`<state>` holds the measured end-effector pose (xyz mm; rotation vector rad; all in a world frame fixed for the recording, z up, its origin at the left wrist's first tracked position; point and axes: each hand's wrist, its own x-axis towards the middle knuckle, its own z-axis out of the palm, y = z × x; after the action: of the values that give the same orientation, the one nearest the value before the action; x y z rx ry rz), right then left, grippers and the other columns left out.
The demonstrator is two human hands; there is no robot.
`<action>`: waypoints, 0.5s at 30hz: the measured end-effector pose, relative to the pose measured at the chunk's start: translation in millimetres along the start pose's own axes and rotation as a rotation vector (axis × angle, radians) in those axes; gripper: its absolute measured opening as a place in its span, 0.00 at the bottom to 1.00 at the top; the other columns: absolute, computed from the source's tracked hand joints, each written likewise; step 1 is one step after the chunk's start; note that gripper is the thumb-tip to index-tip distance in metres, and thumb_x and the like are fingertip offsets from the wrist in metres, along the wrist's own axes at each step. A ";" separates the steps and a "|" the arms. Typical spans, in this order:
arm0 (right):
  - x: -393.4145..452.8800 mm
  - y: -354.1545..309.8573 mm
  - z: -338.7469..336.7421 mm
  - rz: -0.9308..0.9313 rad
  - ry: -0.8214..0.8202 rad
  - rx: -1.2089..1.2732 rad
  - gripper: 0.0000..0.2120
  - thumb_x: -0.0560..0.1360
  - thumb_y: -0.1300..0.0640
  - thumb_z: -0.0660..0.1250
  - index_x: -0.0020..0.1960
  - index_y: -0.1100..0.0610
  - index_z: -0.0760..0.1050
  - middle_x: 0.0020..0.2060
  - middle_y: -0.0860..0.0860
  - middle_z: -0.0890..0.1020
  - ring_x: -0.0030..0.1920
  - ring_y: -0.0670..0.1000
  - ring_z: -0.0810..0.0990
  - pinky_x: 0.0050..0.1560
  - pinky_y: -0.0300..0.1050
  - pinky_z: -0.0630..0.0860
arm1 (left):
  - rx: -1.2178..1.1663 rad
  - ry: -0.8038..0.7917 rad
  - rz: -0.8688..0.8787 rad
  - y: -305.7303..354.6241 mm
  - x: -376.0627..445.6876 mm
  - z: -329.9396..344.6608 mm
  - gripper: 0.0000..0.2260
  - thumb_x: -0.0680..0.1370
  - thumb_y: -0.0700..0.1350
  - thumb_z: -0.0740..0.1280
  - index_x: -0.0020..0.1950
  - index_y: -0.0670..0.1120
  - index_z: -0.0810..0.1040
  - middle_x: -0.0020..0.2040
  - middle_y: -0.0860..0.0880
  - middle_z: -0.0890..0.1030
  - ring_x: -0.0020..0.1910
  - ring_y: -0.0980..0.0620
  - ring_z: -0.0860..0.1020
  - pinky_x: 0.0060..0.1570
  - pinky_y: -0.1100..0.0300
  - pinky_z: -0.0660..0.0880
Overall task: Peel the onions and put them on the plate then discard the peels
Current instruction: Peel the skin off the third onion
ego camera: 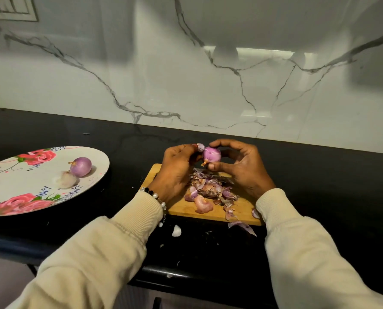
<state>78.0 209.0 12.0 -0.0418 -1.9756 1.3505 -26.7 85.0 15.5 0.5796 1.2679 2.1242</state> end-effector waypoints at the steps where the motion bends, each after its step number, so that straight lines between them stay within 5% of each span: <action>1: -0.1 -0.3 0.0 0.001 -0.006 0.007 0.22 0.63 0.69 0.79 0.55 0.55 0.81 0.54 0.51 0.84 0.56 0.53 0.82 0.60 0.53 0.79 | -0.034 0.022 -0.008 0.9 0.7 -0.2 0.09 0.77 0.38 0.68 0.52 0.32 0.80 0.47 0.35 0.81 0.47 0.41 0.79 0.56 0.44 0.76; 6: -1.6 -4.4 1.3 0.020 -0.028 0.103 0.23 0.62 0.66 0.78 0.55 0.58 0.80 0.53 0.50 0.84 0.56 0.52 0.83 0.59 0.51 0.79 | -0.025 0.145 0.001 2.9 4.6 -4.2 0.08 0.79 0.40 0.66 0.51 0.37 0.82 0.41 0.42 0.82 0.37 0.49 0.79 0.40 0.55 0.77; 11: -2.3 -3.6 -3.2 0.106 0.008 0.282 0.23 0.64 0.68 0.77 0.58 0.60 0.79 0.57 0.55 0.83 0.59 0.62 0.81 0.56 0.64 0.79 | -0.083 0.329 -0.003 7.9 9.4 -11.0 0.05 0.79 0.42 0.67 0.50 0.43 0.81 0.45 0.46 0.83 0.40 0.52 0.80 0.34 0.60 0.77; 15: -1.8 -8.5 -2.3 0.168 -0.006 0.404 0.21 0.68 0.68 0.72 0.61 0.61 0.77 0.57 0.56 0.82 0.55 0.60 0.83 0.47 0.51 0.84 | 0.132 0.252 0.048 7.0 2.8 -7.0 0.07 0.79 0.38 0.65 0.49 0.44 0.83 0.46 0.42 0.83 0.43 0.44 0.81 0.47 0.44 0.81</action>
<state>83.7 206.3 18.5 -0.0137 -1.6992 1.8374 -35.0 79.9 18.8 0.4094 1.5553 2.2184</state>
